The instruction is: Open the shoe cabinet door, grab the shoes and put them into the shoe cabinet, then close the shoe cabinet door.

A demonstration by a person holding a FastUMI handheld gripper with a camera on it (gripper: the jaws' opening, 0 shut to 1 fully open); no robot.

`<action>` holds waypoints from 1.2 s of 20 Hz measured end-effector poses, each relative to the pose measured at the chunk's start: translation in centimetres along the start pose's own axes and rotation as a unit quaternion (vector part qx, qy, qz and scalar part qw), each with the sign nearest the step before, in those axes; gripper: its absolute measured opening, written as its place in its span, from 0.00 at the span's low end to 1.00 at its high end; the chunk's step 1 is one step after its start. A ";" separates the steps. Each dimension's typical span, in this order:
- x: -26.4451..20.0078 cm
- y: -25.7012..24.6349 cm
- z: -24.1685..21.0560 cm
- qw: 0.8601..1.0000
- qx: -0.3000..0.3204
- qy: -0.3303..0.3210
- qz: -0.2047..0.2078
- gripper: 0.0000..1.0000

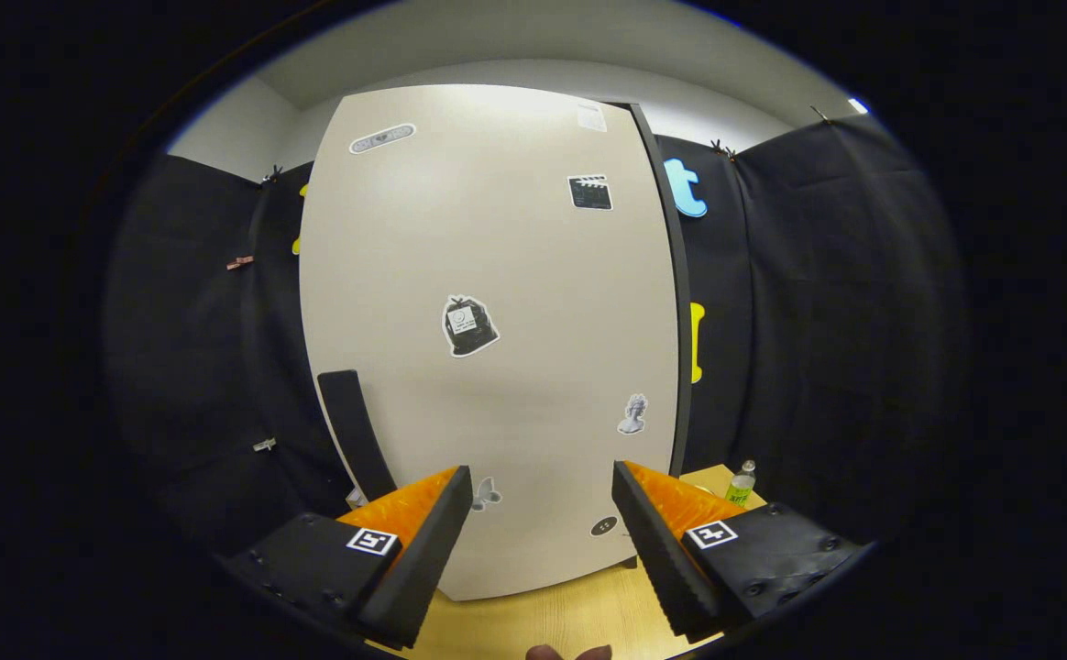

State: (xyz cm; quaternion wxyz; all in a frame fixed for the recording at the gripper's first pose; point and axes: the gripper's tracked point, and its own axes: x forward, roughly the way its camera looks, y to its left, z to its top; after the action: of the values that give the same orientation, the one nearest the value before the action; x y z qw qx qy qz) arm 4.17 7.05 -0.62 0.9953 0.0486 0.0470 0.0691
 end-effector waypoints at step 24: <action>0.1 -1.1 -0.9 1.000 0.009 0.000 -0.004 0.98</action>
State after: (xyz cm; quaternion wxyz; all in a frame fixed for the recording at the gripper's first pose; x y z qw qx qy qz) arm 4.34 6.03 -1.59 0.9951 0.0575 0.0481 0.0651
